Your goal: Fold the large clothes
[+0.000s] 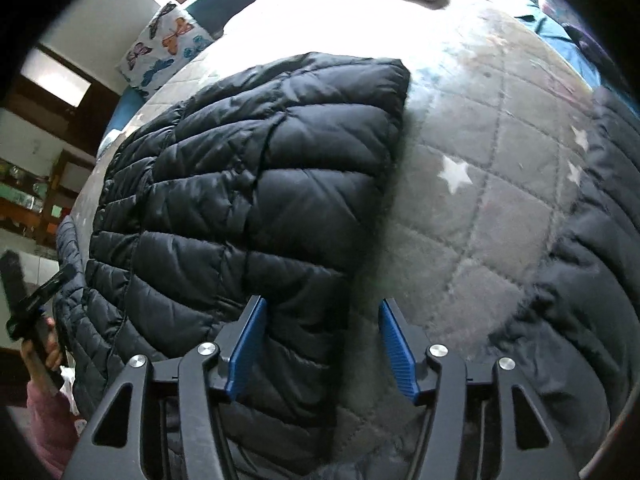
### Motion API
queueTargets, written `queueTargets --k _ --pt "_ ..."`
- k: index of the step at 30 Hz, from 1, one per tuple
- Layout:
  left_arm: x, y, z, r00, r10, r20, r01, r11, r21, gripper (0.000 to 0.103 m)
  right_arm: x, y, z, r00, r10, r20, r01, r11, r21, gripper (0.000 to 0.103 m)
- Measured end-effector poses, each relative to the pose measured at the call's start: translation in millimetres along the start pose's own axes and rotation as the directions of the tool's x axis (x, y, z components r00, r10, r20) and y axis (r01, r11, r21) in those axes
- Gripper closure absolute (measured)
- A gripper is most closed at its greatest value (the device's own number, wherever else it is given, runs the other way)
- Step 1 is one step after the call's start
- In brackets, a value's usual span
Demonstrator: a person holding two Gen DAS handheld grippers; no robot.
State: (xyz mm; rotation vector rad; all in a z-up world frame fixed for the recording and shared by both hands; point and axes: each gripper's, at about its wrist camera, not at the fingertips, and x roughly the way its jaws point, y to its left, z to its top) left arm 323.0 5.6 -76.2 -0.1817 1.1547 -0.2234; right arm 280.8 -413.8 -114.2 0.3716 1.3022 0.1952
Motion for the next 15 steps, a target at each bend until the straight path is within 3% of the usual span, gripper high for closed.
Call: queueTargets --k 3,6,10,13,15 --pt "25 4 8 1.000 0.007 -0.030 -0.008 1.000 -0.008 0.021 5 8 5 1.000 0.008 0.001 -0.008 0.999 -0.036 0.040" --pt "44 5 12 0.999 0.008 -0.041 -0.008 1.000 -0.003 0.023 8 15 10 0.999 -0.034 0.015 0.035 0.997 -0.074 0.040" --pt "60 -5 12 0.999 0.031 -0.024 -0.029 0.997 0.066 0.050 11 24 14 0.998 -0.054 0.031 0.056 0.994 -0.094 0.059" --pt "55 -9 11 0.998 0.055 0.029 -0.056 0.997 0.058 0.073 9 38 18 0.994 -0.096 0.061 0.102 0.988 -0.116 0.075" --pt "47 -9 10 0.996 0.058 0.070 -0.061 0.998 0.034 0.079 7 52 22 0.988 -0.128 0.089 0.140 0.979 -0.147 0.080"
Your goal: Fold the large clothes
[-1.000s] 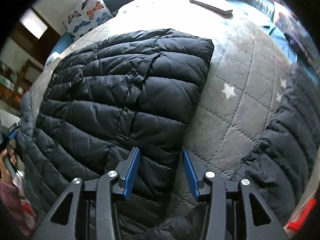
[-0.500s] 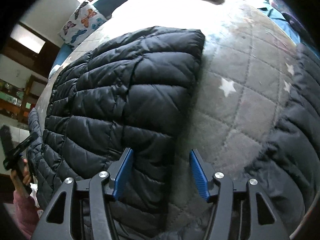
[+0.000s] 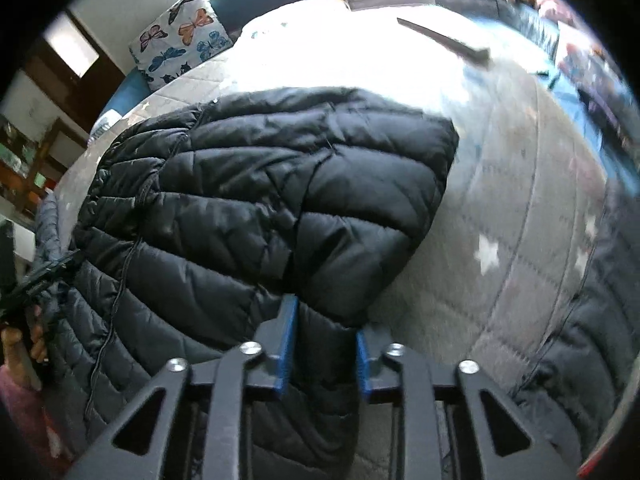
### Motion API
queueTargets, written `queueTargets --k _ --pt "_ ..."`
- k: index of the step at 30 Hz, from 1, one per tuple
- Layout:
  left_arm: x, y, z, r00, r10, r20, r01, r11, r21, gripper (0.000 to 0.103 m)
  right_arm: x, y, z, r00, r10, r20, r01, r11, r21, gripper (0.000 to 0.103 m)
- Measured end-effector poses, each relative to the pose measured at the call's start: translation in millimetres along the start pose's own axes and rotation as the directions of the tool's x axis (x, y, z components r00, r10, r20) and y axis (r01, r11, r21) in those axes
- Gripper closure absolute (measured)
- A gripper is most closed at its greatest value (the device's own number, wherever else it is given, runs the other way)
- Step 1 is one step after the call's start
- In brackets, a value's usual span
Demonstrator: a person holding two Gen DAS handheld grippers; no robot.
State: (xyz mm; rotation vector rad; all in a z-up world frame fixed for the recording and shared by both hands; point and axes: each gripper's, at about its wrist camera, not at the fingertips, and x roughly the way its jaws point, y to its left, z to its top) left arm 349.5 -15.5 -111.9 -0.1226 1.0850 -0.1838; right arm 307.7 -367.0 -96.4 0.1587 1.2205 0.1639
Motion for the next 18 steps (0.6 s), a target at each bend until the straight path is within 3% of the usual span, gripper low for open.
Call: queueTargets --k 3,7,12,16,18 --pt "-13 3 -1 0.997 0.055 0.052 -0.054 0.998 -0.019 0.084 -7 21 14 0.998 -0.027 0.051 0.030 0.998 -0.060 0.084" --pt "-32 26 7 0.990 0.078 0.118 -0.064 0.991 -0.118 0.086 -5 57 46 0.995 -0.028 0.095 0.040 0.990 -0.134 0.085" --pt "-43 76 18 0.982 0.138 0.127 -0.106 0.967 -0.229 0.086 18 101 92 0.993 0.008 0.118 0.016 0.979 -0.203 0.086" --pt "-41 116 23 0.977 0.183 0.110 -0.146 0.949 -0.280 0.086 59 133 125 0.995 0.008 0.097 0.016 0.970 -0.244 0.085" --pt "-37 131 22 0.980 0.177 0.087 -0.144 0.945 -0.293 0.085 77 140 134 0.998 -0.005 0.070 0.023 0.966 -0.258 0.079"
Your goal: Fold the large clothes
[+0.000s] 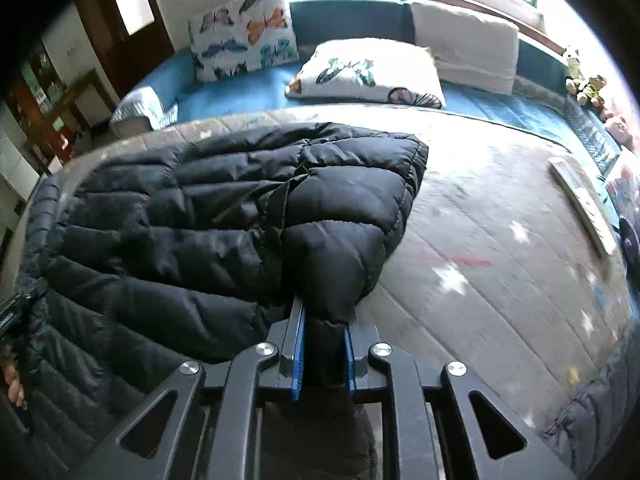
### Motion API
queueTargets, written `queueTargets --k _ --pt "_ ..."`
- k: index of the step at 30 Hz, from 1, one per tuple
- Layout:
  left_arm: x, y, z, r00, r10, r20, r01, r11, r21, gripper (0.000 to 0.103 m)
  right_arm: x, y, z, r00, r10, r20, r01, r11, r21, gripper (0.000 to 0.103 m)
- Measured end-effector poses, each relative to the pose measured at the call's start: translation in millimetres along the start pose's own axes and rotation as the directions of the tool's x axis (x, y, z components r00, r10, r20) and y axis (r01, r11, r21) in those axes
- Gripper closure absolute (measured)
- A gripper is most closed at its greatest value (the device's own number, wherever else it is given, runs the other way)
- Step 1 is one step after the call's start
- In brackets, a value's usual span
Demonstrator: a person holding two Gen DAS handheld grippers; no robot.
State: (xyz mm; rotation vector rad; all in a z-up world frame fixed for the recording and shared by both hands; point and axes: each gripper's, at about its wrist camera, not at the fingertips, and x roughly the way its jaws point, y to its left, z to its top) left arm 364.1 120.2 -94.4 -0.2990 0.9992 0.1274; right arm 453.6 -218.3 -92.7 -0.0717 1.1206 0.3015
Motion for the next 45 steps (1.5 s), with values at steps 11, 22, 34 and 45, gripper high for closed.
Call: queueTargets --k 11,22,34,45 --pt "-35 6 -6 1.000 -0.018 -0.009 0.019 0.999 0.051 0.066 -70 -8 -35 0.999 -0.015 -0.028 0.013 0.998 -0.054 0.067" --pt "-105 -59 -134 0.984 -0.163 -0.075 0.179 0.923 0.339 0.064 -101 72 -168 0.975 0.135 -0.178 -0.180 0.946 -0.268 0.063" --pt "-140 -102 -271 0.953 -0.295 -0.074 0.287 0.790 0.542 0.061 -108 157 -275 0.960 0.205 -0.190 -0.273 0.835 -0.477 0.062" --pt "-155 -64 -263 0.946 -0.320 -0.041 0.297 0.814 0.500 0.060 -143 169 -239 0.987 0.161 -0.014 -0.141 0.820 -0.555 0.062"
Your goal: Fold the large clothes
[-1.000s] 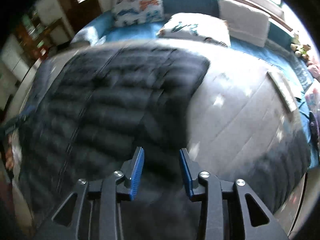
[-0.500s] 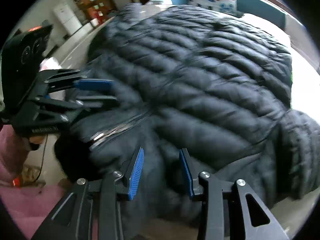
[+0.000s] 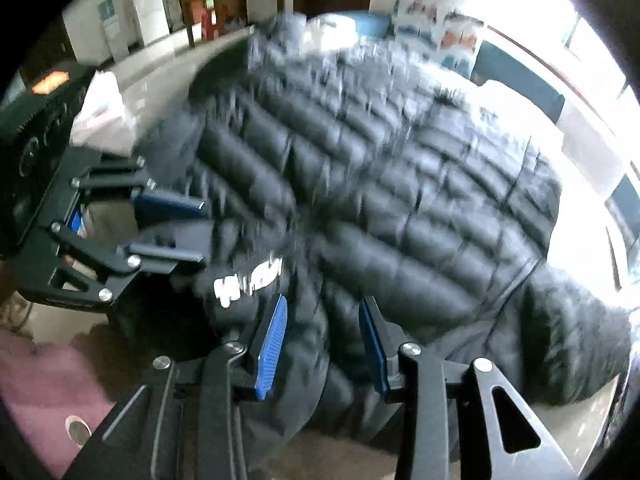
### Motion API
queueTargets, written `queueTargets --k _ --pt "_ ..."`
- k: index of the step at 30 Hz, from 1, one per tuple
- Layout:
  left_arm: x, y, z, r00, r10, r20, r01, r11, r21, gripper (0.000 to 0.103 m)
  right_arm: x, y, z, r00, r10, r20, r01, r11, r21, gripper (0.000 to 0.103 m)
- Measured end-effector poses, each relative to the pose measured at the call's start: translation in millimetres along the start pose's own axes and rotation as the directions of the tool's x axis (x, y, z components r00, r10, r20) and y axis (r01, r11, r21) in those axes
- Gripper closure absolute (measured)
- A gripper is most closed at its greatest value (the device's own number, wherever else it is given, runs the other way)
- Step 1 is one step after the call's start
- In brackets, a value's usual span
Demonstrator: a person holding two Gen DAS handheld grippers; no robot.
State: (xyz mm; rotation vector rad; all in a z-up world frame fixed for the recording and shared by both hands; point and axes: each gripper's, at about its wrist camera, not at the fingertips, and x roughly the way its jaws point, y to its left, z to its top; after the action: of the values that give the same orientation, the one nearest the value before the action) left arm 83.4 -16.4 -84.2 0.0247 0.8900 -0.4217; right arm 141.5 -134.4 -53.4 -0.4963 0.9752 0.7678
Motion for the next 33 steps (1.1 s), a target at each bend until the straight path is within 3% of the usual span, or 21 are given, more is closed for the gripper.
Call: queueTargets --k 4,7,9,12,15,17,20,23,26,28,29,33 --pt "-32 45 16 0.993 0.093 0.071 -0.085 0.990 -0.111 0.056 9 8 26 0.997 0.060 0.058 -0.060 0.998 -0.002 0.059" --pt "-47 102 29 0.981 0.180 0.072 -0.155 0.952 -0.265 0.056 48 22 35 0.991 0.133 -0.014 -0.133 0.991 -0.016 0.059" --pt "-50 151 37 0.971 0.233 0.049 -0.197 0.901 -0.386 0.056 71 30 29 0.986 0.137 -0.093 -0.140 0.990 -0.025 0.058" --pt "-45 217 44 0.967 0.255 0.015 -0.212 0.833 -0.511 0.056 83 40 33 0.993 0.084 -0.082 -0.091 0.992 -0.091 0.057" --pt "-32 282 45 0.965 0.261 -0.019 -0.213 0.739 -0.639 0.056 83 42 35 0.993 0.077 -0.088 -0.086 0.991 -0.105 0.056" --pt "-23 312 41 0.973 0.230 -0.014 -0.174 0.697 -0.695 0.056 80 41 32 0.992 0.093 -0.091 -0.101 0.991 -0.092 0.055" --pt "-3 340 43 0.977 0.211 -0.042 -0.175 0.667 -0.725 0.054 78 39 28 0.988 0.121 -0.094 -0.129 0.989 -0.077 0.054" --pt "21 344 57 0.960 0.266 -0.091 -0.256 0.693 -0.674 0.051 76 39 27 0.986 0.132 -0.099 -0.140 0.987 -0.082 0.049" --pt "39 340 75 0.918 0.370 -0.145 -0.381 0.715 -0.586 0.038 77 38 30 0.984 0.145 -0.105 -0.153 0.985 -0.077 0.047" --pt "50 338 82 0.899 0.403 -0.171 -0.427 0.721 -0.546 0.036 78 38 29 0.983 0.151 -0.105 -0.159 0.984 -0.076 0.045" --pt "51 340 85 0.896 0.409 -0.173 -0.434 0.724 -0.536 0.035 79 37 30 0.982 0.157 -0.104 -0.165 0.984 -0.074 0.045" --pt "56 357 91 0.910 0.374 -0.180 -0.410 0.741 -0.532 0.034 79 36 30 0.979 0.177 -0.101 -0.183 0.981 -0.061 0.042"
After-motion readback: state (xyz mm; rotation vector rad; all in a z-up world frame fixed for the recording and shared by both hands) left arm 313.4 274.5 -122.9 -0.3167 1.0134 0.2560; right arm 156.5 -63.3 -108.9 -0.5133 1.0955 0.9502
